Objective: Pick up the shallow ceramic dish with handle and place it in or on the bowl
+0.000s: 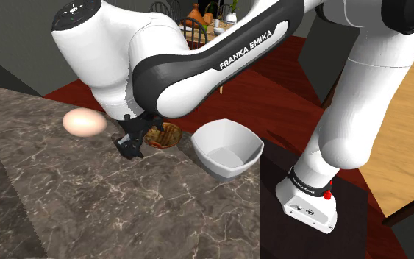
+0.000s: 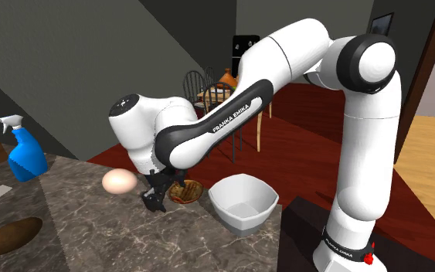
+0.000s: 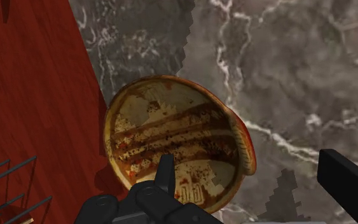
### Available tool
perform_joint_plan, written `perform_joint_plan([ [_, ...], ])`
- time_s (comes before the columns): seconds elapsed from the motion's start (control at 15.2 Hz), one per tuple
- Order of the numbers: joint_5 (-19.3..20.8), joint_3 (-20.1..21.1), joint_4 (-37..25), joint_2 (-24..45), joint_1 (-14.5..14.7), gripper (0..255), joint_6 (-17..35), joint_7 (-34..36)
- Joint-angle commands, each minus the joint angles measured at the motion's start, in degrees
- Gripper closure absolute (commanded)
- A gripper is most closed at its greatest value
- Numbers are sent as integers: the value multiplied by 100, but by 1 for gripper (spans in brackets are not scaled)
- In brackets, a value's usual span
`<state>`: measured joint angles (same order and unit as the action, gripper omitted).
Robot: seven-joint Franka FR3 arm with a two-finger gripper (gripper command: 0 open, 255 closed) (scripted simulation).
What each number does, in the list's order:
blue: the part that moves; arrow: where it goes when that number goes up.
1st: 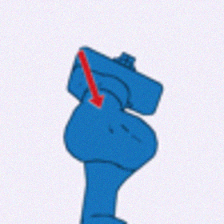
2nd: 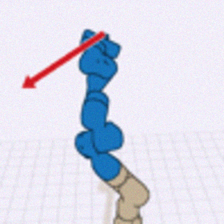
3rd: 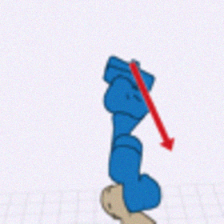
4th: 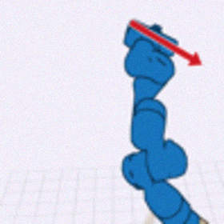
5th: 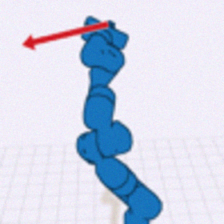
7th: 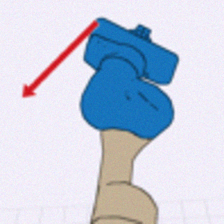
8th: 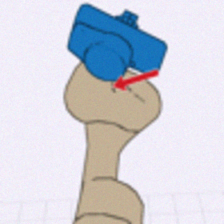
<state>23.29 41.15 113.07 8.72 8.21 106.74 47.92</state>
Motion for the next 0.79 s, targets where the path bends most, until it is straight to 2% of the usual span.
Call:
perform_joint_plan([
  [0.0, 12, -3, 5, 14, 1, 0, 15, 9],
  [0.33, 12, -3, 5, 14, 1, 0, 15, 8],
  [0.4, 12, -3, 5, 14, 1, 255, 15, 8],
  [0.73, 12, -3, 5, 14, 1, 255, 15, 8],
])
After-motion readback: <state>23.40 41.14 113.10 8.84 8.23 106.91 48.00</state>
